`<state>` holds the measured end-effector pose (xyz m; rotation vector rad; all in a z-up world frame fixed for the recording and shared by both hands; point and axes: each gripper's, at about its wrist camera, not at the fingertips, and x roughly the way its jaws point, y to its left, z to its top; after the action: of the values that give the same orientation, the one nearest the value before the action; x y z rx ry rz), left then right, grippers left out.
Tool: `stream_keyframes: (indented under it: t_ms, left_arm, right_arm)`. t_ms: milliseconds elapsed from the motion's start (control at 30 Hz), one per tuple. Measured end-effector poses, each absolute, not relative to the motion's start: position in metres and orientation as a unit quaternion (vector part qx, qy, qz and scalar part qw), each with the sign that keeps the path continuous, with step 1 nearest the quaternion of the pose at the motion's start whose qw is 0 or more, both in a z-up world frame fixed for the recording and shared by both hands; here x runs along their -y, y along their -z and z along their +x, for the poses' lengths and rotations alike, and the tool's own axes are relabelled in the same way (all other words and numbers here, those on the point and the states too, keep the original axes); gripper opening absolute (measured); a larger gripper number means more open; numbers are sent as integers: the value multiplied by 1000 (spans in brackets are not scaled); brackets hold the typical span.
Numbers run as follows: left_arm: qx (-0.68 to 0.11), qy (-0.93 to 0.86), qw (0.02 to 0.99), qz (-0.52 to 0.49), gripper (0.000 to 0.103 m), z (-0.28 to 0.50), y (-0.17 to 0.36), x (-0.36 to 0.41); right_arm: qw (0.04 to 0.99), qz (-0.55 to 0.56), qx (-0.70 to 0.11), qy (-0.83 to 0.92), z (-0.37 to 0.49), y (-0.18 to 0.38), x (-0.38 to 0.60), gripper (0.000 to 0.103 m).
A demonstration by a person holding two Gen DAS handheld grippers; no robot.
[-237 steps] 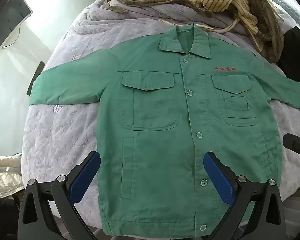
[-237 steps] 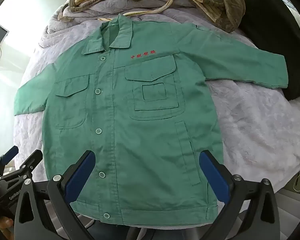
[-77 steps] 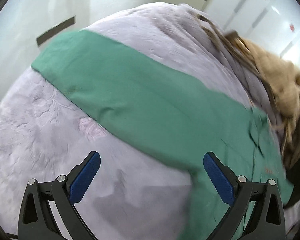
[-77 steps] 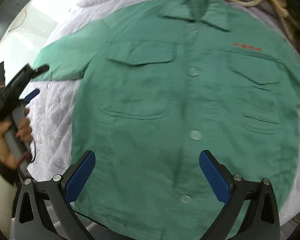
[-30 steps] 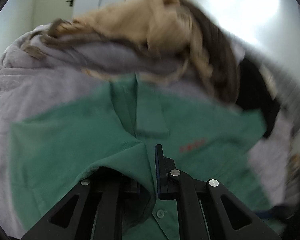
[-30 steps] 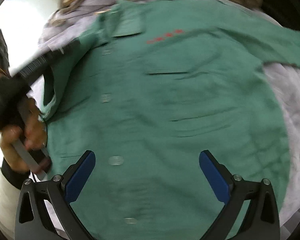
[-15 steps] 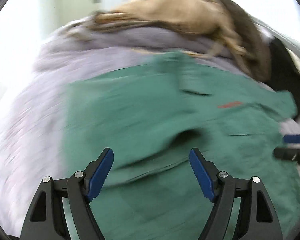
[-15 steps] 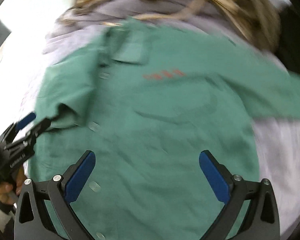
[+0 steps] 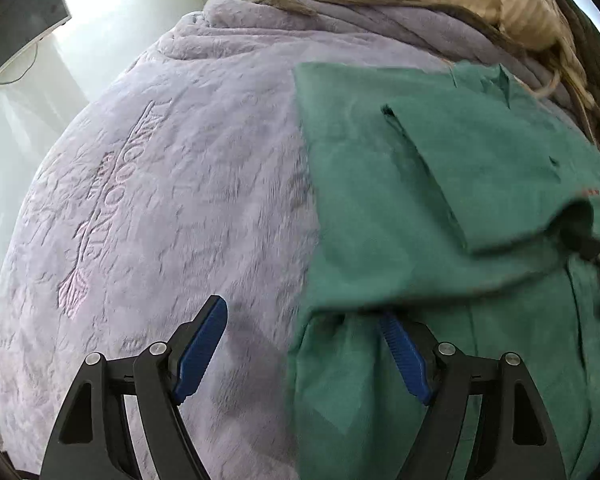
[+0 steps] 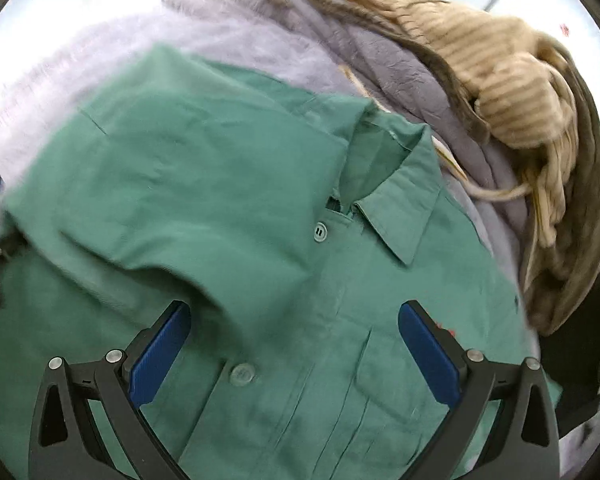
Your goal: Fold large clothes
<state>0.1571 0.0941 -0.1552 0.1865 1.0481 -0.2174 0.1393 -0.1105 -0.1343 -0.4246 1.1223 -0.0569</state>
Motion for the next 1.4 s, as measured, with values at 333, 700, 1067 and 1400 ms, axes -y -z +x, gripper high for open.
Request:
stream_keyframes:
  t_ms: [333, 700, 1067, 1400]
  left_arm:
    - [-500, 37, 865, 10, 81, 172, 164, -130]
    - [-496, 58, 867, 1, 91, 171, 161, -141]
    - [-510, 67, 857, -17, 91, 171, 159, -148]
    - [-508, 146, 849, 18, 91, 169, 103, -157]
  right_arm:
    - [861, 211, -437, 151, 134, 106, 237, 98]
    - [713, 567, -397, 112, 78, 179, 318, 98]
    - [615, 702, -347, 92, 37, 199, 343, 99]
    - [713, 554, -430, 29, 61, 166, 311, 100]
